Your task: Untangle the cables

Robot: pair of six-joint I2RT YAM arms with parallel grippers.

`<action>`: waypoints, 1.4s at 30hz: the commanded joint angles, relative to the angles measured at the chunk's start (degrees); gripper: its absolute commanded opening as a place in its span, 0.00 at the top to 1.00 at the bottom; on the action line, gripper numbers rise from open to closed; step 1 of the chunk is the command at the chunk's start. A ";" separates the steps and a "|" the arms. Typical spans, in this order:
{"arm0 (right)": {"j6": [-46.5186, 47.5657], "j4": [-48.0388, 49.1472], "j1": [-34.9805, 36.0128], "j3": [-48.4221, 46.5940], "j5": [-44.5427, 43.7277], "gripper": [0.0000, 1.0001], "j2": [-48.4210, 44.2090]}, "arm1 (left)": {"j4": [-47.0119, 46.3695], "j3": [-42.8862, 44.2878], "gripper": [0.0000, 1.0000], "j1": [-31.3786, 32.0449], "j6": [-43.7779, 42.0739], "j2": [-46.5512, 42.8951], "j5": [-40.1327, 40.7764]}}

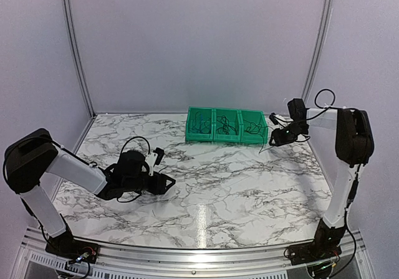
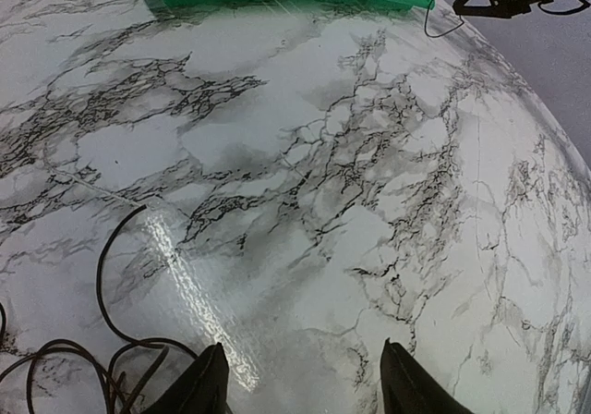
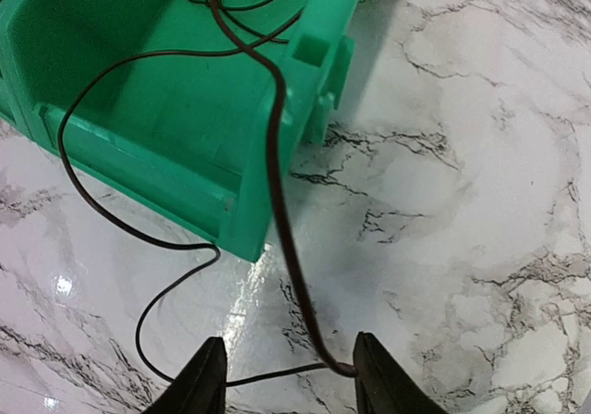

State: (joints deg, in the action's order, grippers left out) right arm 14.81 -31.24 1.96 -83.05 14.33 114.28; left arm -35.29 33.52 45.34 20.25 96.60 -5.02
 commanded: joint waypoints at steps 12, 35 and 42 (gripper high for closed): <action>-0.92 -1.71 0.71 -7.92 14.71 1.00 -0.98 | -0.02 -0.49 0.41 0.19 -0.11 -0.82 0.06; 1.73 7.59 5.76 -23.58 5.19 1.00 14.36 | 0.04 0.04 0.39 1.15 1.72 -0.77 0.05; 3.83 5.94 7.54 -23.33 0.40 1.00 15.86 | 0.04 0.89 0.39 1.37 1.82 0.18 -0.26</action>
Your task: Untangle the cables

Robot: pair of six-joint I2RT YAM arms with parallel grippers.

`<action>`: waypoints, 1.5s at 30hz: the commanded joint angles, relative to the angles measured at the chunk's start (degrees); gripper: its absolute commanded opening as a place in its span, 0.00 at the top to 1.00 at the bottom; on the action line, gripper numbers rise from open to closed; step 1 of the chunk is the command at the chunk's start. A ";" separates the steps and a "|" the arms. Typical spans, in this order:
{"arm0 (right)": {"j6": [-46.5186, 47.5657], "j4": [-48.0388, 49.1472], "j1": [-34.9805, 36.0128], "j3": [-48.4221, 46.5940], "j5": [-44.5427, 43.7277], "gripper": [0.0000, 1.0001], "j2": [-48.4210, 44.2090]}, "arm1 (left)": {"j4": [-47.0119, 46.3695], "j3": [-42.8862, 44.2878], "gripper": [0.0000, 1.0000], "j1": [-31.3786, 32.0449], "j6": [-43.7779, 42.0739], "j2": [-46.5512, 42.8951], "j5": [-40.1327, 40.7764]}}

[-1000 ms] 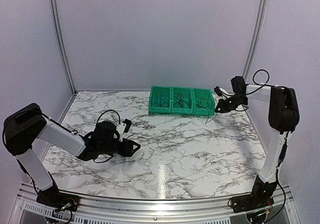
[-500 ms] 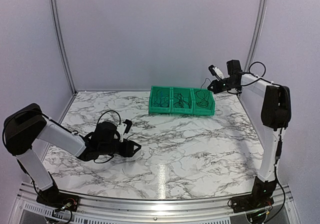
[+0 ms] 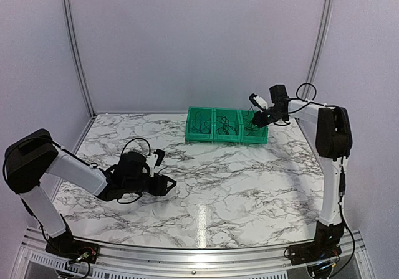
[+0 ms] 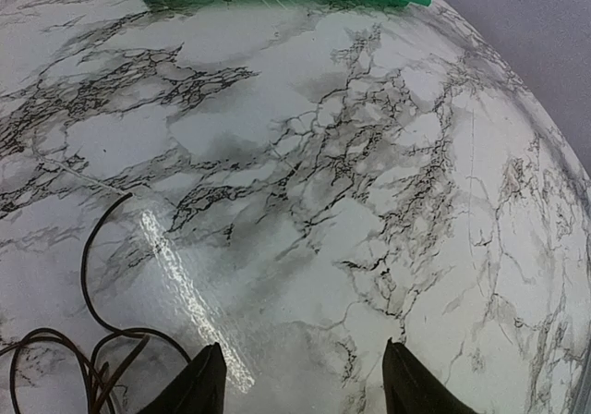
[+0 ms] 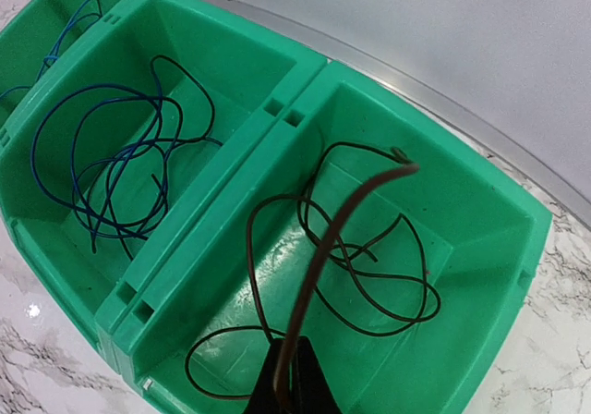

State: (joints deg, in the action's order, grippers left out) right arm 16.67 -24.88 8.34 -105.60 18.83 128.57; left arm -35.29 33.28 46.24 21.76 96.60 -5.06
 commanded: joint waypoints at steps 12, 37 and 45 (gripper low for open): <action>2.17 -9.13 2.19 -7.75 -10.26 1.00 7.87 | -0.01 0.28 0.39 0.51 0.11 -0.27 0.30; 0.03 -17.27 2.38 -1.69 -11.19 0.43 -9.66 | 0.00 -0.50 0.38 0.59 -1.96 -2.15 1.65; 2.98 -11.85 2.83 6.92 1.34 0.45 -18.30 | 3.08 -1.88 0.38 0.52 -3.36 -9.42 8.12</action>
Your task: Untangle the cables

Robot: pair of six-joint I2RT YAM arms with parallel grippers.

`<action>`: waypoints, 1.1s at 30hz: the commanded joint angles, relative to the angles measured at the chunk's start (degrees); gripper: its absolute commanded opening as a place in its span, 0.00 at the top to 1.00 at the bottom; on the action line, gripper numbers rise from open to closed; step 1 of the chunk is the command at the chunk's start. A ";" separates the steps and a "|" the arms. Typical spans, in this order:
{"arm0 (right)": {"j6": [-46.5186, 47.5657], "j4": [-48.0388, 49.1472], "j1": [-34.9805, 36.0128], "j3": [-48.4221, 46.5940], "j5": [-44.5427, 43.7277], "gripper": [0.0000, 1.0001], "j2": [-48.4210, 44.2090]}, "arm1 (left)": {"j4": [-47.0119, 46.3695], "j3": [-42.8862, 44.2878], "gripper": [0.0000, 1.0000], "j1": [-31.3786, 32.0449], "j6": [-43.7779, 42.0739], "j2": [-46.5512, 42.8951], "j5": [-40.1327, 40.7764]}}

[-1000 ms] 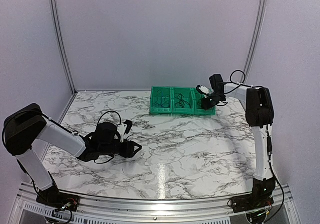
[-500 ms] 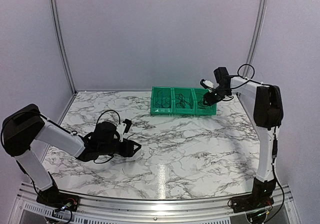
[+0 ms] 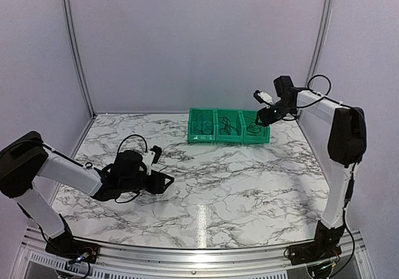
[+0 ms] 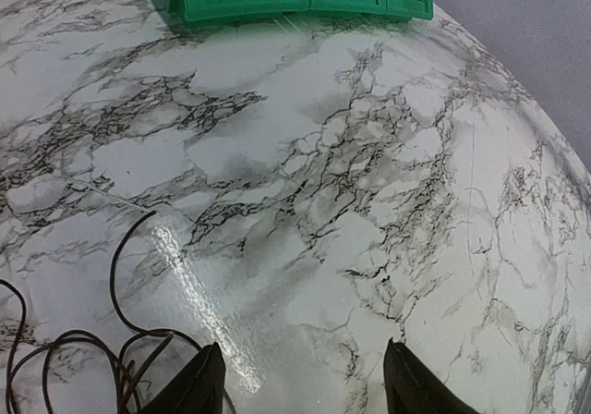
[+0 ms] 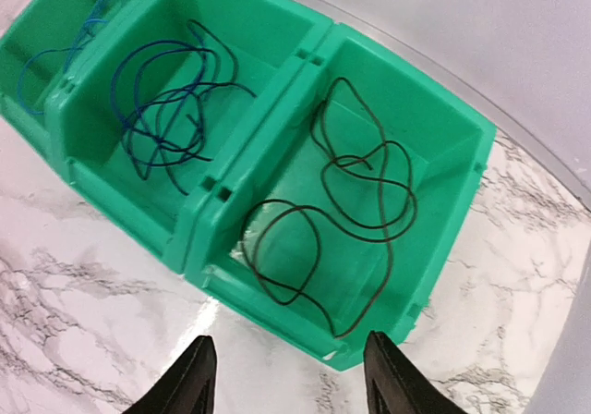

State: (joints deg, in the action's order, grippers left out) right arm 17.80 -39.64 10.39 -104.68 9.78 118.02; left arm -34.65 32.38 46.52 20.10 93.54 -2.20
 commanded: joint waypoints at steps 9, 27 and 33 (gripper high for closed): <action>11.24 20.11 5.03 33.17 24.61 0.40 -25.41 | 29.53 6.38 0.34 -4.68 4.66 -15.74 26.67; 16.48 13.72 8.93 32.57 29.33 0.44 -21.37 | 40.56 18.23 0.42 -11.81 1.58 0.88 14.22; 16.92 13.36 9.87 32.20 28.77 0.44 -20.74 | 41.63 21.12 0.53 -11.81 -2.18 5.11 17.41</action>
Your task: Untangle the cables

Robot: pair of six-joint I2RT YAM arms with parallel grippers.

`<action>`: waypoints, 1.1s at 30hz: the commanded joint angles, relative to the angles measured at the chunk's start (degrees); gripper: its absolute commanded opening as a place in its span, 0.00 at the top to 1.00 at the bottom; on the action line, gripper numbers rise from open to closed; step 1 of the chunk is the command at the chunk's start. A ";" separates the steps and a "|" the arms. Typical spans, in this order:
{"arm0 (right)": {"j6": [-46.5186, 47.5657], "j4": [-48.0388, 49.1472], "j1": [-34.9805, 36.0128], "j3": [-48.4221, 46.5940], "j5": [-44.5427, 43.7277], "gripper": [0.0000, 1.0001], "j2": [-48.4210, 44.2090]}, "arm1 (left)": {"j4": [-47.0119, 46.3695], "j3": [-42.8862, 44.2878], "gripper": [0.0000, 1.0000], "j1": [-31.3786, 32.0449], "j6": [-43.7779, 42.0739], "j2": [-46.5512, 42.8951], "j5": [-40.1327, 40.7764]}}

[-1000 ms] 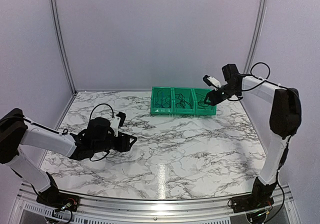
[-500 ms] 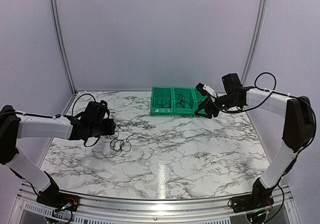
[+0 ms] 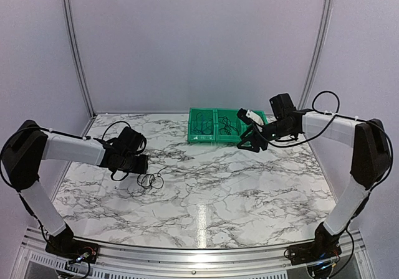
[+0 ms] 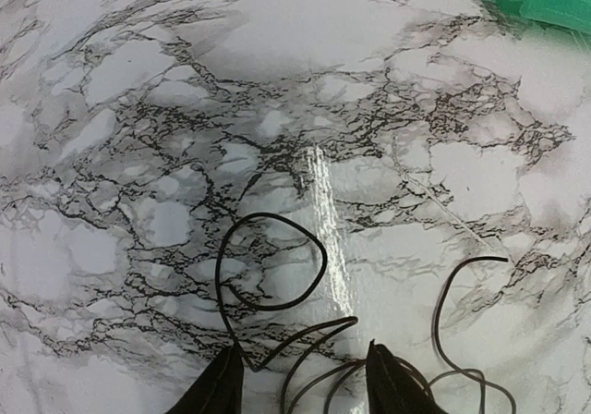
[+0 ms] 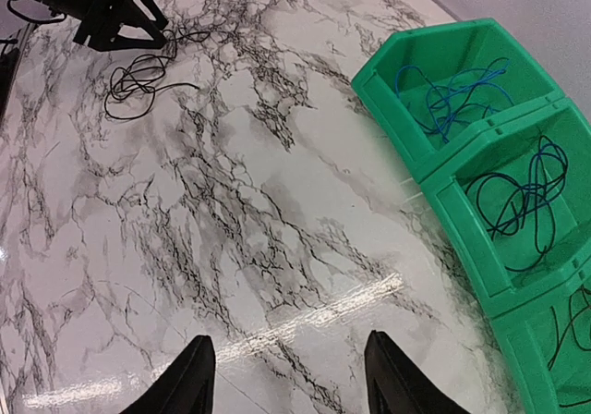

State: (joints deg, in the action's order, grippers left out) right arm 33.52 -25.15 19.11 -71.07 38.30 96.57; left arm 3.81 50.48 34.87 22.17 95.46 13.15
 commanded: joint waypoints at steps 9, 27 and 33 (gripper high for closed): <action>-0.09 -0.93 2.70 -1.57 3.12 0.45 1.10 | 4.50 6.03 0.91 -0.09 -11.04 3.49 -1.13; 5.48 2.08 27.89 -26.22 -10.30 0.40 25.37 | -5.71 -9.08 1.00 0.20 -6.00 -21.56 -10.95; 1.76 3.72 29.74 -35.00 -8.56 0.39 34.70 | -4.60 -10.74 1.00 0.20 -5.15 -27.21 -9.77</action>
State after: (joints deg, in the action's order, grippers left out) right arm 37.95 -23.40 47.99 -100.68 29.19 127.50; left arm -0.71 40.53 34.94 15.92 71.70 3.22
